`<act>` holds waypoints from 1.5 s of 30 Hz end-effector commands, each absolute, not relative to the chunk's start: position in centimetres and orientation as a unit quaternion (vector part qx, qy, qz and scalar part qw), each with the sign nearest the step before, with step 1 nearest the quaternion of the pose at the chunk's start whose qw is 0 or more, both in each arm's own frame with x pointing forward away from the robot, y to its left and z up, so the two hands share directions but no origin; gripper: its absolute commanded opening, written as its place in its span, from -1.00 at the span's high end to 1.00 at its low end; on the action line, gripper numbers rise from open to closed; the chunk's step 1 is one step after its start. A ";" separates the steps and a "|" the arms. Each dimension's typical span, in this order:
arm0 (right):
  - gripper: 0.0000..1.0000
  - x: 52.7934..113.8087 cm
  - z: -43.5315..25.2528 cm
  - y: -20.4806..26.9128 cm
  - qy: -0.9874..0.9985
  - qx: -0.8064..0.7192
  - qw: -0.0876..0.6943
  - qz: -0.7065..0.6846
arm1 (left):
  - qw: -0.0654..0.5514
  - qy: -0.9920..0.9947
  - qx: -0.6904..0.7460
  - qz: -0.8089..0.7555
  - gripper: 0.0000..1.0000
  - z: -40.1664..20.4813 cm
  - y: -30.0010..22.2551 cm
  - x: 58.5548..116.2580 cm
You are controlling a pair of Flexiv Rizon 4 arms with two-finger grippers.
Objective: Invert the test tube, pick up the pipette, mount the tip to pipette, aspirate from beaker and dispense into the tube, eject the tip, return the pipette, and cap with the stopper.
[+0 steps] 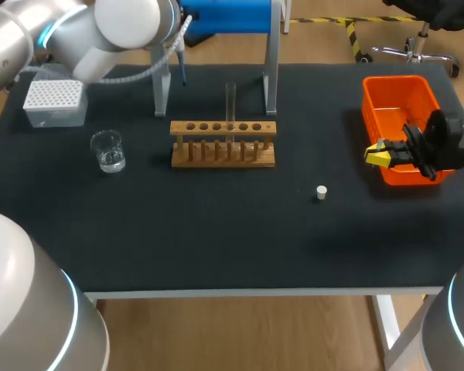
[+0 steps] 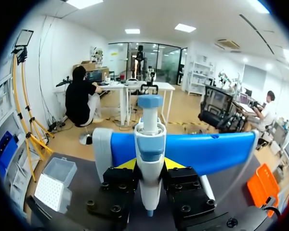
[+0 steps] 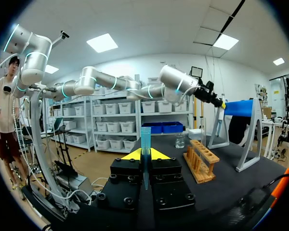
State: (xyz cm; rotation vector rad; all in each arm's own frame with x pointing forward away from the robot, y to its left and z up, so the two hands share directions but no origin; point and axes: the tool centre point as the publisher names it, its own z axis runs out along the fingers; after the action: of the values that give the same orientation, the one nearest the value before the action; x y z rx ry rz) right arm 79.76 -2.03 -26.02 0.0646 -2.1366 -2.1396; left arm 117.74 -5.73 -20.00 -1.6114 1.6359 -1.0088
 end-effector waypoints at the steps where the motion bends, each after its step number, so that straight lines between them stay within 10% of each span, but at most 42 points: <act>1: 1.00 79.7 -26.0 -2.1 -0.706 0.021 0.058 -0.706 | 0.313 0.619 -0.610 -0.383 1.00 -19.5 -5.5 117.7; 45: 1.00 79.7 -26.0 -2.1 -0.706 0.021 0.058 -0.706 | 0.197 0.742 -0.405 -0.497 1.00 -10.3 -4.9 109.2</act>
State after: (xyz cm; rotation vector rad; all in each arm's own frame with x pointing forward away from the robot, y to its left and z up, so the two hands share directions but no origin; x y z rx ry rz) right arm 79.76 -2.03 -26.02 0.0646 -2.1365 -2.1396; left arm 109.94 -5.74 -10.88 -1.1949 1.9703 -1.2821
